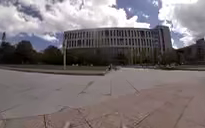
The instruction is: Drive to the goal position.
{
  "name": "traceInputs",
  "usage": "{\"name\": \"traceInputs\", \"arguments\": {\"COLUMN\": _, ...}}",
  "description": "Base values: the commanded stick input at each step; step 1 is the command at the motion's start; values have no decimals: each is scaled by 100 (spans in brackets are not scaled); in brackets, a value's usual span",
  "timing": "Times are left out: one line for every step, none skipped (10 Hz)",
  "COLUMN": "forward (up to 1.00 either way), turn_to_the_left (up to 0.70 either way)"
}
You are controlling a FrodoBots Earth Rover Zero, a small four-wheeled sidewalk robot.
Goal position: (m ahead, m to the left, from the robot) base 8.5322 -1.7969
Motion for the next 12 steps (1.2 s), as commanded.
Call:
{"name": "traceInputs", "arguments": {"forward": 70, "turn_to_the_left": -34}}
{"name": "traceInputs", "arguments": {"forward": 70, "turn_to_the_left": -35}}
{"name": "traceInputs", "arguments": {"forward": 70, "turn_to_the_left": -35}}
{"name": "traceInputs", "arguments": {"forward": 70, "turn_to_the_left": -35}}
{"name": "traceInputs", "arguments": {"forward": 70, "turn_to_the_left": -32}}
{"name": "traceInputs", "arguments": {"forward": 70, "turn_to_the_left": -27}}
{"name": "traceInputs", "arguments": {"forward": 70, "turn_to_the_left": -9}}
{"name": "traceInputs", "arguments": {"forward": 70, "turn_to_the_left": 0}}
{"name": "traceInputs", "arguments": {"forward": 70, "turn_to_the_left": 0}}
{"name": "traceInputs", "arguments": {"forward": 70, "turn_to_the_left": 0}}
{"name": "traceInputs", "arguments": {"forward": 70, "turn_to_the_left": 0}}
{"name": "traceInputs", "arguments": {"forward": 70, "turn_to_the_left": 0}}
